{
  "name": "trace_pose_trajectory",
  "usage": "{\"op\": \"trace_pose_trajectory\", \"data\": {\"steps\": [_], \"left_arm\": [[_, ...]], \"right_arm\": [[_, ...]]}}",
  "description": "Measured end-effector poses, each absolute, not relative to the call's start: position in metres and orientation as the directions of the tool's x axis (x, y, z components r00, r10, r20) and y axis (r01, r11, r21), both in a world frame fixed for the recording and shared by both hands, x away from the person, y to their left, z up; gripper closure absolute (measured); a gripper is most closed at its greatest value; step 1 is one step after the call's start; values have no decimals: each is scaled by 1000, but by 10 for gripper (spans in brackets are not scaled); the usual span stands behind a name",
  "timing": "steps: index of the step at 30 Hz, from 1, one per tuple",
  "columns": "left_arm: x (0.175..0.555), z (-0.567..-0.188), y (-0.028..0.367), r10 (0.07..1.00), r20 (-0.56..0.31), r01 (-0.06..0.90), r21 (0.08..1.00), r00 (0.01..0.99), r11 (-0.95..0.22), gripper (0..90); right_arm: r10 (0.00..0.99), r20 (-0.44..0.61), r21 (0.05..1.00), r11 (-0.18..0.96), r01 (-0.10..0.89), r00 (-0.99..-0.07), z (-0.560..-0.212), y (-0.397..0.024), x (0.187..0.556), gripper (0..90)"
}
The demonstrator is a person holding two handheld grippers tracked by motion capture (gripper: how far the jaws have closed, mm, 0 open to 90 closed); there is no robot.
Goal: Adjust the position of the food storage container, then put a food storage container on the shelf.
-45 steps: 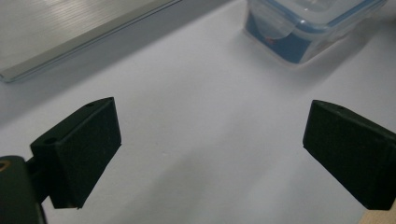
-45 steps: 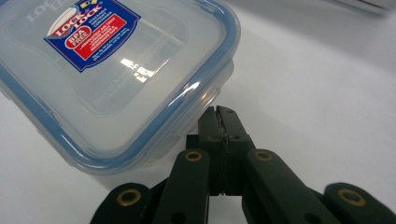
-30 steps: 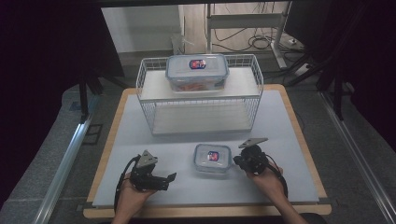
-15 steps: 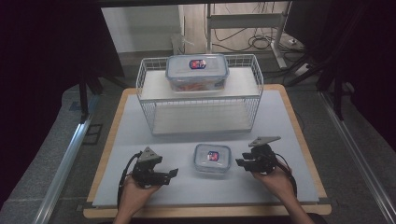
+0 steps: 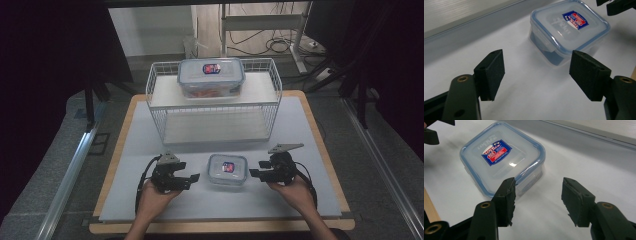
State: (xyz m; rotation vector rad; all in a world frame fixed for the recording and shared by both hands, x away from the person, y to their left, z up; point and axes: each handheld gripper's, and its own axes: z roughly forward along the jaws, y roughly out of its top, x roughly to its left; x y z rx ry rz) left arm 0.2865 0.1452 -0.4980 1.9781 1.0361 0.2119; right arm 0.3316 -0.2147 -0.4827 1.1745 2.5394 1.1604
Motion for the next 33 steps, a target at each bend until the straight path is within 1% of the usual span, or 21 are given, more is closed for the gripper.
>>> {"op": "trace_pose_trajectory", "data": {"steps": [7, 11, 16, 20, 24, 26, 30, 31, 32, 33], "left_arm": [[300, -498, 138, 711, -281, 603, 758, 645, -248, 285], [307, -499, 132, 703, -295, 614, 748, 647, -251, 306], [318, -503, 126, 676, -346, 640, 728, 651, -243, 316], [326, -510, 119, 653, -374, 661, 703, 658, -263, 276], [331, -516, 114, 639, -404, 681, 682, 655, -267, 256], [332, -518, 111, 628, -428, 691, 676, 650, -255, 247], [336, -521, 111, 611, -440, 697, 663, 658, -273, 227], [338, -522, 110, 598, -460, 705, 657, 657, -269, 223], [338, -522, 110, 598, -460, 705, 657, 657, -269, 219], [340, -524, 108, 588, -476, 712, 652, 653, -262, 214]], "right_arm": [[682, 212, 686, 406, 604, -700, -482, -210, 332, 414], [680, 214, 688, 404, 603, -701, -482, -208, 333, 397], [670, 233, 681, 405, 610, -705, -484, -202, 335, 377], [662, 265, 665, 401, 630, -702, -488, -197, 337, 356], [655, 297, 649, 396, 650, -695, -493, -194, 339, 333], [647, 325, 643, 385, 663, -690, -495, -192, 340, 327], [635, 374, 622, 369, 690, -676, -499, -190, 342, 292], [633, 386, 618, 363, 698, -671, -500, -190, 343, 291], [633, 386, 618, 363, 698, -671, -500, -190, 343, 291], [626, 413, 607, 352, 712, -662, -502, -192, 345, 291]]}}
